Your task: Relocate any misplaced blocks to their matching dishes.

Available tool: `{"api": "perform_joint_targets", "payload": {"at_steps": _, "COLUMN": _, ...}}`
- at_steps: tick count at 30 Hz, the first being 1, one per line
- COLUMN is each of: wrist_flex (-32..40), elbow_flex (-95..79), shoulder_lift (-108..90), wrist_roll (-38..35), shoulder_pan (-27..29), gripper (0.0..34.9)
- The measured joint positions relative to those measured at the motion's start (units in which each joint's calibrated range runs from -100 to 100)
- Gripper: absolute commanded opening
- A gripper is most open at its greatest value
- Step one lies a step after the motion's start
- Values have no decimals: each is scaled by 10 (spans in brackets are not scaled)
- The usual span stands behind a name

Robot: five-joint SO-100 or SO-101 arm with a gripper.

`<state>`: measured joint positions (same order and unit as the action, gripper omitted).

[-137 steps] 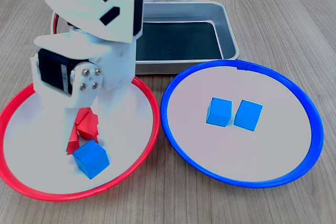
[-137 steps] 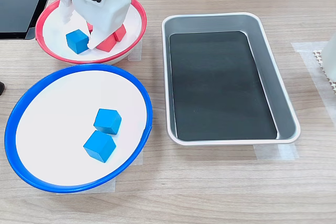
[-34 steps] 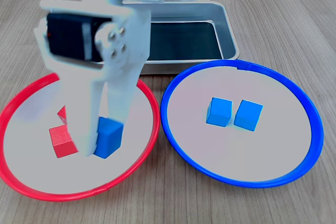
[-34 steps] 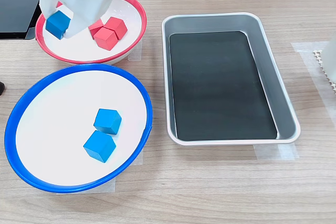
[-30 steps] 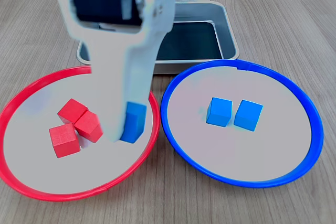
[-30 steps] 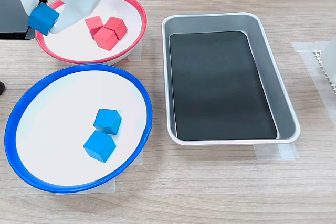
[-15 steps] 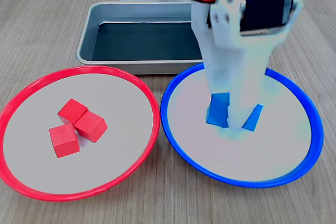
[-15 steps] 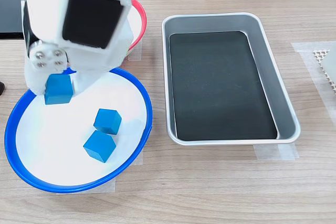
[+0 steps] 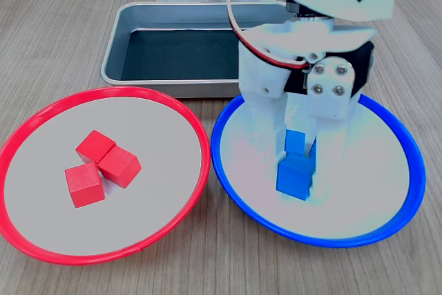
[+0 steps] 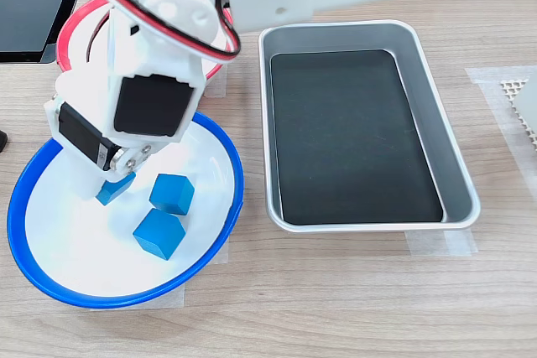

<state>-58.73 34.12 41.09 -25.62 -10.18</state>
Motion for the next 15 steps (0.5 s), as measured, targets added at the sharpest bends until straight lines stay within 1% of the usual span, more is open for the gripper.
{"api": "perform_joint_targets", "payload": {"at_steps": 6, "wrist_flex": 14, "elbow_flex": 0, "shoulder_lift": 14, "wrist_roll": -20, "shoulder_pan": 0, "gripper": 3}}
{"api": "perform_joint_targets", "payload": {"at_steps": 13, "wrist_flex": 12, "elbow_flex": 0, "shoulder_lift": 19, "wrist_roll": -29, "shoulder_pan": -22, "gripper": 3}}
{"api": "perform_joint_targets", "payload": {"at_steps": 15, "wrist_flex": 2, "elbow_flex": 0, "shoulder_lift": 19, "wrist_roll": -33, "shoulder_pan": -23, "gripper": 10}}
